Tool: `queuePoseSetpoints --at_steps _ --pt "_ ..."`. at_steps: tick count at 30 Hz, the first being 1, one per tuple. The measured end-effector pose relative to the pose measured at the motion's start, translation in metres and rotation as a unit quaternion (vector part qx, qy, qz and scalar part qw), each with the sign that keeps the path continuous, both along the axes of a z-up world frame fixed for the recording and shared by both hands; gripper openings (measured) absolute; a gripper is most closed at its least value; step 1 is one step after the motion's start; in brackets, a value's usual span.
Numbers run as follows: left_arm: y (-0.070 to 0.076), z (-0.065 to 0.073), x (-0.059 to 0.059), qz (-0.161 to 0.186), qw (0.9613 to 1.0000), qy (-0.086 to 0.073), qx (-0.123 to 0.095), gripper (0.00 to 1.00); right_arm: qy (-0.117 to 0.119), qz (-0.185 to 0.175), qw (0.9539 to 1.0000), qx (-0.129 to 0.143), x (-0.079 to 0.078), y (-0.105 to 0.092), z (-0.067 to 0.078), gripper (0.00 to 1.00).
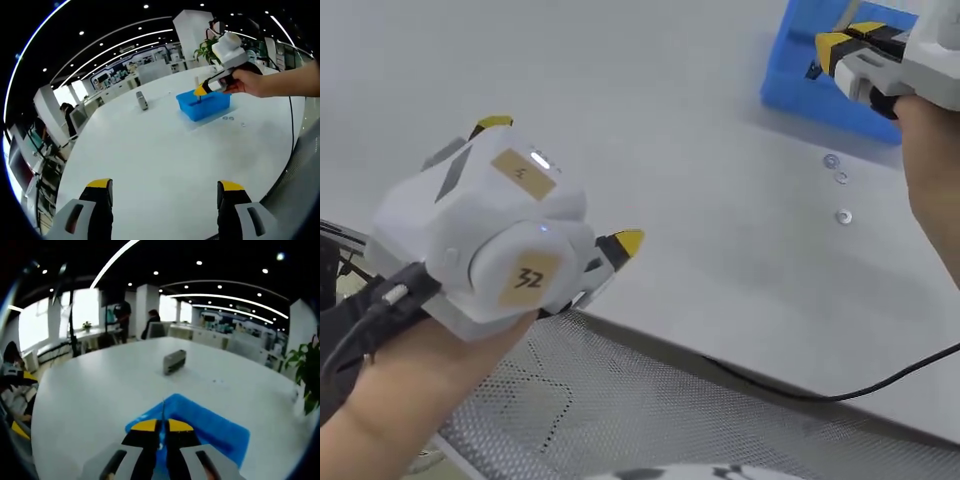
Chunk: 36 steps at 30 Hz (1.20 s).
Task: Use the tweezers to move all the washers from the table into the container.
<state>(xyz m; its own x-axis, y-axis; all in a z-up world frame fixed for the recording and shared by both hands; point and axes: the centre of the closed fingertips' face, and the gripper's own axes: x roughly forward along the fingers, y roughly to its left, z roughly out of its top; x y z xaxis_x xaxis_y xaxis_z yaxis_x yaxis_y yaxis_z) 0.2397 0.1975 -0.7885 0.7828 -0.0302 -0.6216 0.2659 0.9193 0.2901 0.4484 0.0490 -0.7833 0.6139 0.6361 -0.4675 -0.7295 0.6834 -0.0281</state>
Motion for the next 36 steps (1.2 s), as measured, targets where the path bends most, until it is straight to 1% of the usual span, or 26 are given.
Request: queuePoseSetpoints --at_steps 1,4,6,9,11,15,17,19,22,25,27,32,36 --pt "0.000 0.000 0.000 0.000 1.0000 -0.001 0.000 0.88 0.002 -0.003 1.0000 0.001 -0.001 -0.001 0.000 0.02" --pt "0.000 0.001 0.000 0.000 1.0000 -0.002 0.000 0.88 -0.002 -0.004 1.0000 0.002 -0.003 -0.003 0.004 0.02" --pt "0.000 0.000 0.000 0.001 1.0000 -0.002 -0.001 0.88 -0.009 -0.008 0.9998 0.015 -0.007 -0.004 0.018 0.02" --pt "0.000 0.001 0.000 0.000 1.0000 -0.004 -0.001 0.88 -0.019 -0.012 0.9995 0.023 -0.014 -0.008 0.033 0.02" --pt "0.000 0.001 0.000 0.000 1.0000 -0.003 0.000 0.88 -0.023 -0.014 0.9992 0.028 -0.016 -0.010 0.030 0.02" --pt "0.000 0.001 0.001 -0.002 1.0000 -0.004 0.002 0.88 -0.031 -0.021 0.9983 0.043 -0.022 -0.018 0.047 0.02" --pt "0.000 0.000 0.001 -0.002 1.0000 -0.003 0.003 0.88 -0.036 -0.022 0.9979 0.049 -0.025 -0.018 0.052 0.02" --pt "0.000 -0.001 0.000 -0.002 1.0000 -0.001 0.003 0.88 -0.041 -0.025 0.9977 0.048 -0.028 -0.022 0.055 0.02" --pt "0.001 0.000 0.000 -0.002 1.0000 -0.001 0.005 0.88 -0.045 -0.024 0.9972 0.055 -0.038 -0.028 0.061 0.02" --pt "0.001 0.000 0.000 -0.002 1.0000 -0.001 0.005 0.88 -0.045 -0.025 0.9971 0.056 -0.045 -0.034 0.062 0.02" --pt "0.001 0.000 0.000 -0.003 1.0000 -0.001 0.005 0.88 -0.042 -0.027 0.9974 0.052 -0.047 -0.038 0.058 0.02" --pt "-0.001 -0.001 0.000 -0.006 1.0000 0.000 0.007 0.88 -0.023 -0.034 0.9978 0.051 -0.056 -0.047 0.047 0.02" --pt "0.000 -0.001 0.000 -0.005 1.0000 0.001 0.008 0.88 -0.013 -0.039 0.9983 0.041 -0.060 -0.051 0.034 0.02"
